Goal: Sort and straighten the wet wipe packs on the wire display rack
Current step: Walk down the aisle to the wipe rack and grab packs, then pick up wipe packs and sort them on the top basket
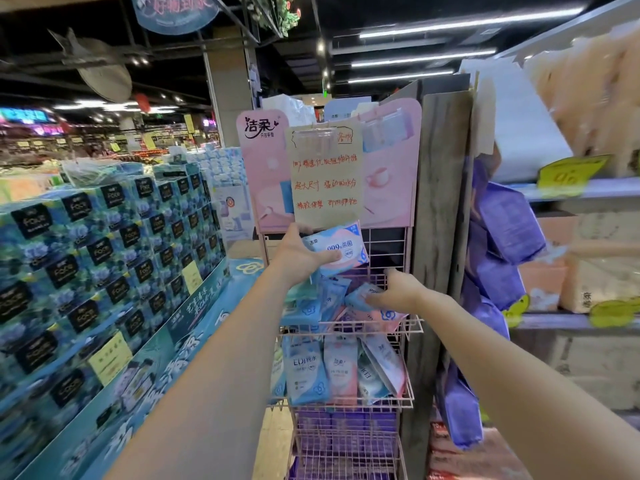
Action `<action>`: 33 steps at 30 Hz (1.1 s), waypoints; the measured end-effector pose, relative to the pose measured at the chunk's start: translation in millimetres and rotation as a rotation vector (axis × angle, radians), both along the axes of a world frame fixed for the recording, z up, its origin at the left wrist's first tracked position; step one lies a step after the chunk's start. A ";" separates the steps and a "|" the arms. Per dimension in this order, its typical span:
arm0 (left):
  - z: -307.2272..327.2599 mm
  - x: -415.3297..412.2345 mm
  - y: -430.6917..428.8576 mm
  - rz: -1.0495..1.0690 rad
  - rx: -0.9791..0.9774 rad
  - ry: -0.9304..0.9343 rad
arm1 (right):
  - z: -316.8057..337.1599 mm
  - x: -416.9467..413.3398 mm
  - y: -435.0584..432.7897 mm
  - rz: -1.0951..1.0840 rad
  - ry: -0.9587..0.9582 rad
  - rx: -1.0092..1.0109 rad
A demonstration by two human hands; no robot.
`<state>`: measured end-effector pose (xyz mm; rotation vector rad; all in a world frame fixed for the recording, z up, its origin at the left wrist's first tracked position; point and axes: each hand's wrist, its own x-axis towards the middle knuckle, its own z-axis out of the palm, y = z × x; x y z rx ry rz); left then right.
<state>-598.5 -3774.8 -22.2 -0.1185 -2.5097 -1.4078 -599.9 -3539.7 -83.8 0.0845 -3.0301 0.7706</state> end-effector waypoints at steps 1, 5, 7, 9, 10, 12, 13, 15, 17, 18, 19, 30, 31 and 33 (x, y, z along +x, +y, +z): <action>-0.1 0.5 0.0 -0.003 -0.011 0.004 | -3.6 -1.2 -1.3 0.004 -0.027 0.040; -2.7 -0.7 3.1 0.013 0.007 0.010 | -8.4 -2.5 -10.2 0.007 -0.069 0.179; -4.9 -1.9 5.1 0.042 0.036 0.012 | -6.7 -2.8 -8.6 -0.032 -0.068 0.206; -6.2 -2.4 6.5 0.065 0.053 0.011 | -5.9 -2.8 -5.0 -0.062 -0.049 0.227; -6.0 -2.2 7.0 0.070 0.054 0.010 | -6.1 -2.3 -3.8 -0.070 -0.033 0.239; -5.9 -2.2 7.7 0.078 0.045 0.010 | -8.0 -0.4 -3.1 -0.065 -0.008 0.229; -6.1 -2.5 8.2 0.081 0.038 0.012 | -9.4 0.3 -3.3 -0.054 -0.006 0.202; -6.2 -3.4 9.4 0.089 0.034 0.019 | -10.0 0.0 -2.4 -0.026 -0.022 0.123; -7.5 -4.5 10.1 0.099 0.042 0.016 | -9.0 1.4 0.6 0.012 -0.050 0.045; -8.7 -5.1 10.2 0.101 0.041 0.013 | -8.0 3.3 2.3 0.024 -0.054 0.020; -10.0 -5.8 10.6 0.101 0.044 0.009 | -7.2 5.8 3.7 0.022 -0.047 -0.004; -1.0 -6.6 34.7 0.081 0.020 0.031 | -6.7 23.5 7.4 -0.282 0.257 -0.071; -2.2 -6.1 38.7 0.083 0.019 0.030 | -8.7 24.6 4.7 -0.292 0.231 -0.011; -5.8 -4.8 45.7 0.079 0.000 0.013 | -13.2 26.7 -2.0 -0.271 0.169 0.141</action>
